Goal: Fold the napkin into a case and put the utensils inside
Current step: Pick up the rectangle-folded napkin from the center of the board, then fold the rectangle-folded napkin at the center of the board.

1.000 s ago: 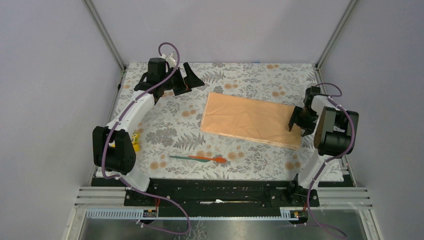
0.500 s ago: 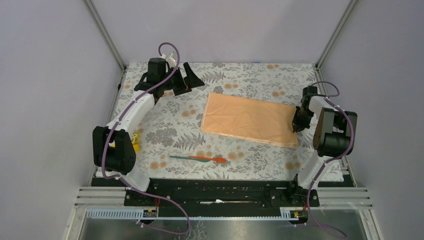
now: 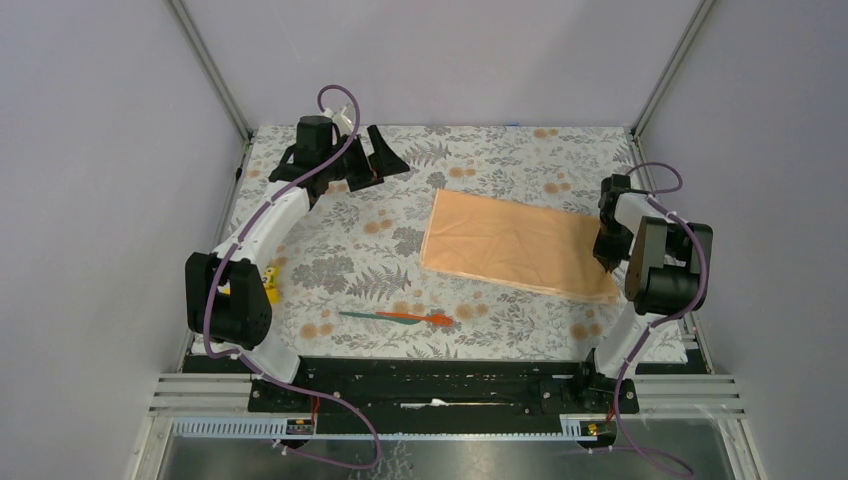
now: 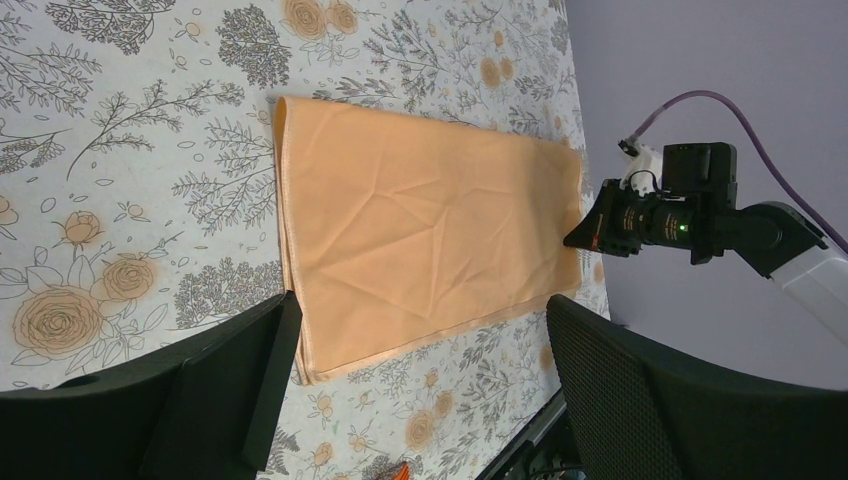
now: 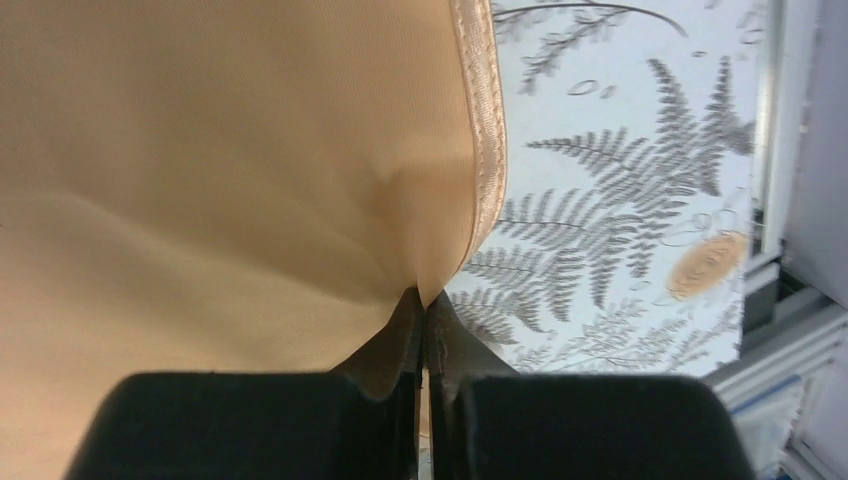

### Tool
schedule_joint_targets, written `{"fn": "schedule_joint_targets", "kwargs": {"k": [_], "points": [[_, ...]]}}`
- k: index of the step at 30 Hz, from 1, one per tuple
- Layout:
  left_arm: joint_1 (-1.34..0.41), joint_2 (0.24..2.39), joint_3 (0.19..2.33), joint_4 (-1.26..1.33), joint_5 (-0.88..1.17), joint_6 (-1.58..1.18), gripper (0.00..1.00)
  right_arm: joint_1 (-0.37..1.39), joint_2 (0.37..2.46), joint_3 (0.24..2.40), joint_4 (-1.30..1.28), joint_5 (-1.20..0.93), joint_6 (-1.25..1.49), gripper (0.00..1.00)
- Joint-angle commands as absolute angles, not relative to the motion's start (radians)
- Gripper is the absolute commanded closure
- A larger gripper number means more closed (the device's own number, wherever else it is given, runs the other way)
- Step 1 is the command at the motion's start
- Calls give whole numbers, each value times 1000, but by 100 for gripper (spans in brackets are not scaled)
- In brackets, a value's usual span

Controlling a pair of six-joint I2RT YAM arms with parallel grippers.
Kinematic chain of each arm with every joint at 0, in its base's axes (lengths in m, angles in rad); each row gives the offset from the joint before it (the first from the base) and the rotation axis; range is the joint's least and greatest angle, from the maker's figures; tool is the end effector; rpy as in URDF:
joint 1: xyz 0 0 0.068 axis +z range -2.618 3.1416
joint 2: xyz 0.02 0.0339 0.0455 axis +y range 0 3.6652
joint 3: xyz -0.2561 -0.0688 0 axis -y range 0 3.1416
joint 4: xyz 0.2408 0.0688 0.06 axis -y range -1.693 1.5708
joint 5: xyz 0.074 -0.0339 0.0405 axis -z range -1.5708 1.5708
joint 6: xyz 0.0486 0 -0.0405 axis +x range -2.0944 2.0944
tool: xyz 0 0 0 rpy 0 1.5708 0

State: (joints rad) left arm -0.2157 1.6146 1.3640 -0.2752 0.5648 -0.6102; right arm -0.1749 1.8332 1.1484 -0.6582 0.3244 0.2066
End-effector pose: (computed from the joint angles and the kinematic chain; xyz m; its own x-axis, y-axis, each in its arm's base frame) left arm 0.3645 -0.1065 0.3100 -0.7645 -0.3280 -0.5549 0.2378 0.6566 -0.7158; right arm 0.3302 -0.0741 0.1380 -0.8905 0.3548 -0.2847 0.4276 0.8665 -0.2576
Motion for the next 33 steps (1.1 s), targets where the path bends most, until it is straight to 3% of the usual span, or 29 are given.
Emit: {"fn": "schedule_joint_targets", "kwargs": {"k": [1,6,15,23,33], "points": [[-227,1596,1357,-226,563,-599,1,-149,1770,1191,-698,440,178,100],[-226,1593,1360,-228,559,-593,1,69,1784,1232,-725,384,163,100],[-225,1589,1372,-254,526,-568,1,414,1989,1516,-829,197,237,100],[-215,1589,1373,-257,516,-560,1,529,2163,1779,-849,40,273,100],[-192,1581,1376,-258,517,-558,1,552,2254,1928,-839,-115,289,100]]}}
